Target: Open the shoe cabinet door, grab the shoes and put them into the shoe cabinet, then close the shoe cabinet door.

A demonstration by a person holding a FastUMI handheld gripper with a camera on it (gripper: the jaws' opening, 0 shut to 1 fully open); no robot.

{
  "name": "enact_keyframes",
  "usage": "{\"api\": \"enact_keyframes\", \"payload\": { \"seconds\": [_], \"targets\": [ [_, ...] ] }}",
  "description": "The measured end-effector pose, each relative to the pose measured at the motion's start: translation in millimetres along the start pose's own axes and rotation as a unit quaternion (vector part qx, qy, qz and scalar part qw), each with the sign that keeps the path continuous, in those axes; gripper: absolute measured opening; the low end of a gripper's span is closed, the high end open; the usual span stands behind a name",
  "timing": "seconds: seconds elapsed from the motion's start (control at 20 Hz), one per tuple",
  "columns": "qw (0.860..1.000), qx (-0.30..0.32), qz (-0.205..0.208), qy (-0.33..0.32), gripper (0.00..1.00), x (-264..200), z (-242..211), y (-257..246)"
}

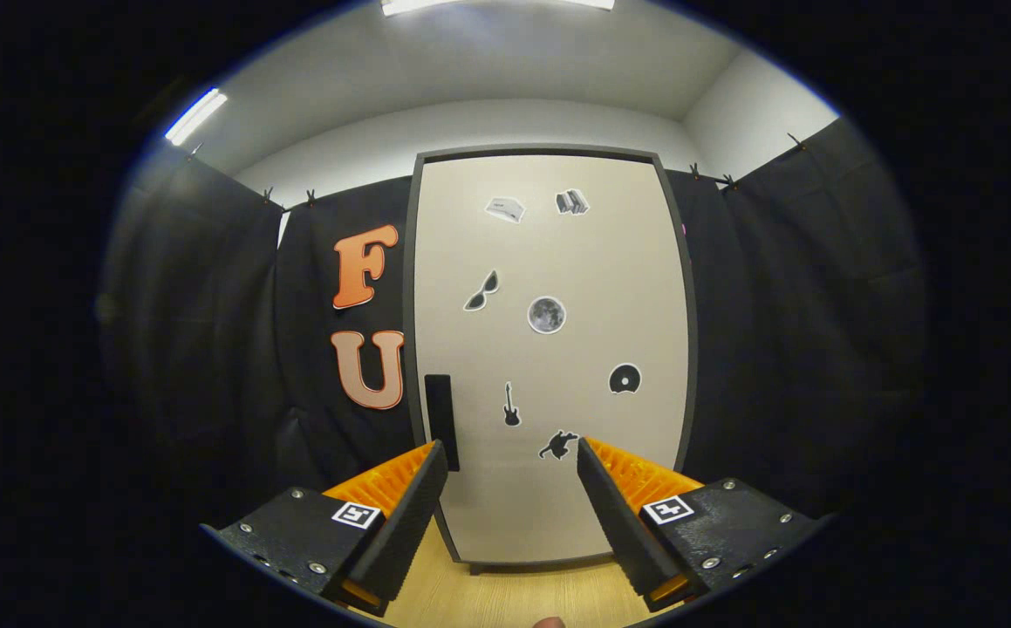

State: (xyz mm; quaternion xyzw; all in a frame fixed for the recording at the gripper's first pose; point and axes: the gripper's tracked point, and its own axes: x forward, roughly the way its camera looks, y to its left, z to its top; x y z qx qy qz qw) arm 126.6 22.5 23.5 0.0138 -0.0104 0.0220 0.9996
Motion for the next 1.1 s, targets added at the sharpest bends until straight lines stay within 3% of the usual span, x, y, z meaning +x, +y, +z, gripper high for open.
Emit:
{"api": "enact_keyframes", "payload": {
  "seconds": [0.45, 1.1],
  "targets": [
    [1.0, 0.004, -0.016, -0.016, 0.94, -86.4, 25.6, -39.0],
    [1.0, -0.005, -0.018, -0.009, 0.94, -95.1, 17.4, -42.3]
  ]
}}
